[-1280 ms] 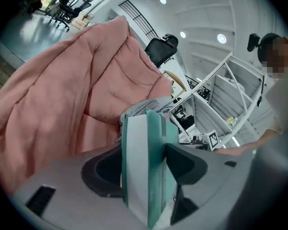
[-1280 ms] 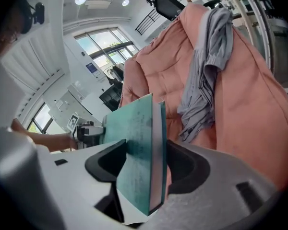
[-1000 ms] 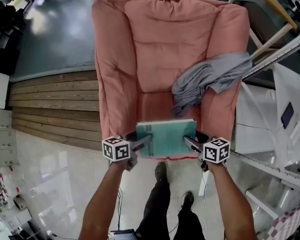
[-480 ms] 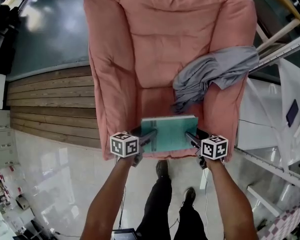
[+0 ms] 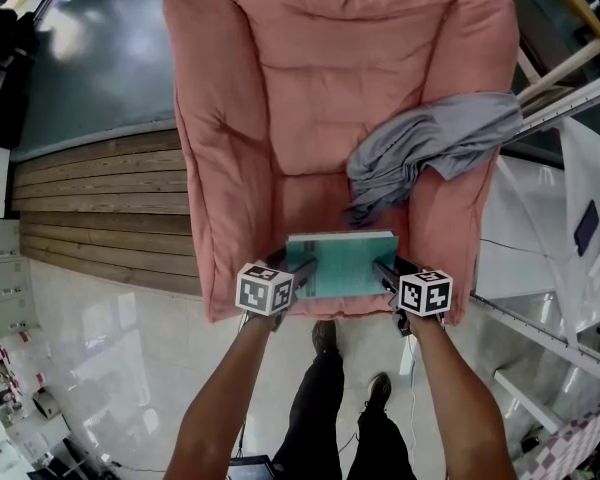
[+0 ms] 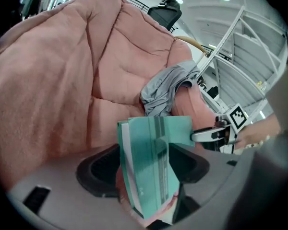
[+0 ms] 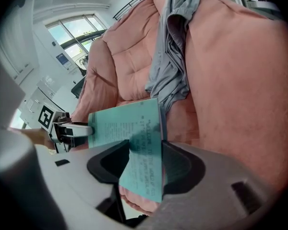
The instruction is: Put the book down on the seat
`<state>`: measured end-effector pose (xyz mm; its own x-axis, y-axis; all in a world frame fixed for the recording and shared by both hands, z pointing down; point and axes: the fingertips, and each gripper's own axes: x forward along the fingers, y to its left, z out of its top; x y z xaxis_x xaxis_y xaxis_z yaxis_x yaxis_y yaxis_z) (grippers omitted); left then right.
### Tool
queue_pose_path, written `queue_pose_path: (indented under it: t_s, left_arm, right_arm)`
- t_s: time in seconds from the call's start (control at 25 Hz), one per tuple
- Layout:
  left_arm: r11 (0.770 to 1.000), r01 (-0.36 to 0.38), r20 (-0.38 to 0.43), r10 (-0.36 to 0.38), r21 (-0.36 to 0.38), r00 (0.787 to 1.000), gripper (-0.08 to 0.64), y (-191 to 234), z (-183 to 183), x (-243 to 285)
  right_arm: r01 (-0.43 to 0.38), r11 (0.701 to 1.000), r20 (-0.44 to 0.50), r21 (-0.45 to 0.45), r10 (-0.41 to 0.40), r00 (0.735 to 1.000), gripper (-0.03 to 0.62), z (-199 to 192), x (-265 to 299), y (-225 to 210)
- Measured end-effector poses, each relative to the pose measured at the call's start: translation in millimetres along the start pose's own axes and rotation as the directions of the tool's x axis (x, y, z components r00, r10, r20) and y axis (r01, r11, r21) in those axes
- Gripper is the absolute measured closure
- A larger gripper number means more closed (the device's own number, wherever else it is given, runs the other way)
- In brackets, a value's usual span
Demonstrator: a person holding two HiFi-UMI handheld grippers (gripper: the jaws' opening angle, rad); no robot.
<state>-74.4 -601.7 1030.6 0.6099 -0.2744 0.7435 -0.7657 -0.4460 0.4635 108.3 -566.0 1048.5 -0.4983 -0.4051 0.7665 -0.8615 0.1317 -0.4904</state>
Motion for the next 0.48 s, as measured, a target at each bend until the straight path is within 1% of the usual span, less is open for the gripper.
queue_pose_path:
  t_s: [0.12,0.28,0.48]
  left_arm:
    - [1.000,-0.023,-0.019,0.024,0.014,1.000,0.262,-4.4,-0.3,0.3]
    - [0.999,-0.050,-0.042,0.051,0.014,0.998,0.250,-2.8,0.9,-6.1]
    - [0.996,-0.083,-0.032,0.084,0.035,0.996,0.247,-5.6,5.8,-12.0]
  right_arm:
    - [0.009,1.000,-0.017,0.005,-0.009,1.000,0.387,-1.0,-2.3,-3.2]
    - [0.020,1.000,-0.040,0.005,-0.020,0.999,0.388,-0.2,-2.6,0.9]
    - [0.040,0.999,-0.050,-0.006,-0.040,0.998,0.406,-0.2,-6.7,-2.7]
